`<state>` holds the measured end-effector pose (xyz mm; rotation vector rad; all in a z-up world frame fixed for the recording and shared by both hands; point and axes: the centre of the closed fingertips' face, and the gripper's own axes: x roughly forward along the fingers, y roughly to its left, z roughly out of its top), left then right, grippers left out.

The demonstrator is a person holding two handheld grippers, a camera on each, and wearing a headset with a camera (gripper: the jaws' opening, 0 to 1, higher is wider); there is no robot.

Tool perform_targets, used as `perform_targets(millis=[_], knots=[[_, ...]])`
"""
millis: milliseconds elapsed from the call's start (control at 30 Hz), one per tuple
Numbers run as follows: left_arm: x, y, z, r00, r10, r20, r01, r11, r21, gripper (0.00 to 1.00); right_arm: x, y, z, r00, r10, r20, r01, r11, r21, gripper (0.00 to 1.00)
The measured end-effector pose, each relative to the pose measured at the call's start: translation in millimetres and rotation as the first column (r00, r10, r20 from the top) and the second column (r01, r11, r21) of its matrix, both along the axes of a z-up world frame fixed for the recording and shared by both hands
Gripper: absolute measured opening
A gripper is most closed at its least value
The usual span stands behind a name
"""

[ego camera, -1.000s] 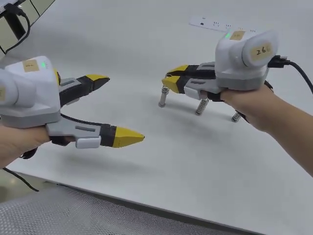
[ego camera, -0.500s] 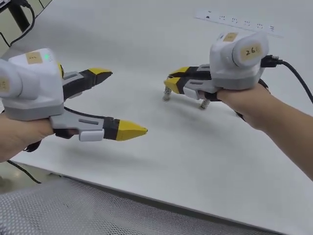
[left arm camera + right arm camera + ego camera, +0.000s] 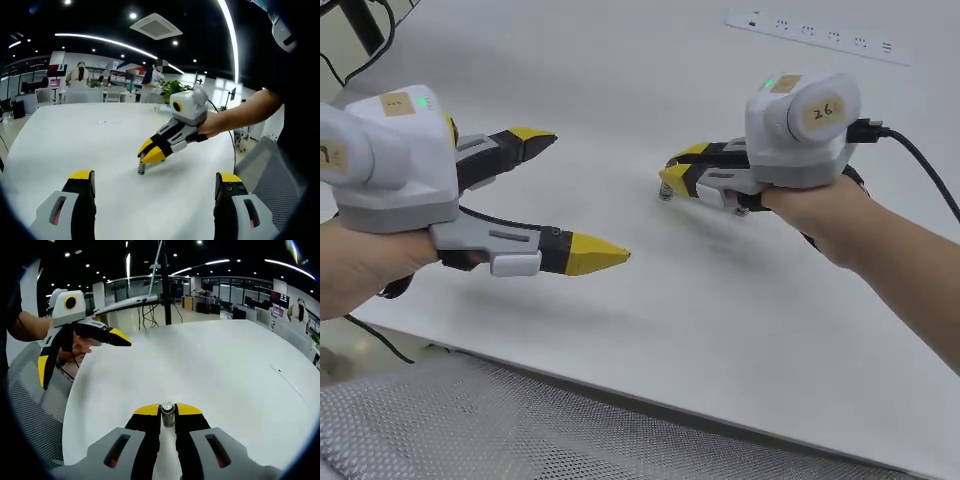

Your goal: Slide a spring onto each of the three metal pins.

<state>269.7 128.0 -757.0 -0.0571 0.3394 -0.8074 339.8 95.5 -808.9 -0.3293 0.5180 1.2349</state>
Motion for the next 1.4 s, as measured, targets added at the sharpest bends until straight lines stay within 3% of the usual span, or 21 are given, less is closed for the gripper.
perform_targets(millis=[500,833,1400], knots=[[2.9,-1.3,1.3,1.000,-0.010,-0.001,0.010,1.000,0.003,0.97,-2.5,1.3,8.9,1.000,0.027,0.007,-0.027,1.000,-0.009,0.13],[8.9,-5.8,8.7,1.000,-0.025,0.007,0.025,1.000,0.010,0.98,2.4,-11.6,35.6,0.999,0.006,0.044,-0.008,0.999,0.052,0.21],[13.3,-28.3,16.8,0.996,-0.087,0.016,0.087,0.996,0.022,0.98,-23.3,-39.7,50.0,0.997,0.032,0.071,-0.040,0.992,0.116,0.45]])
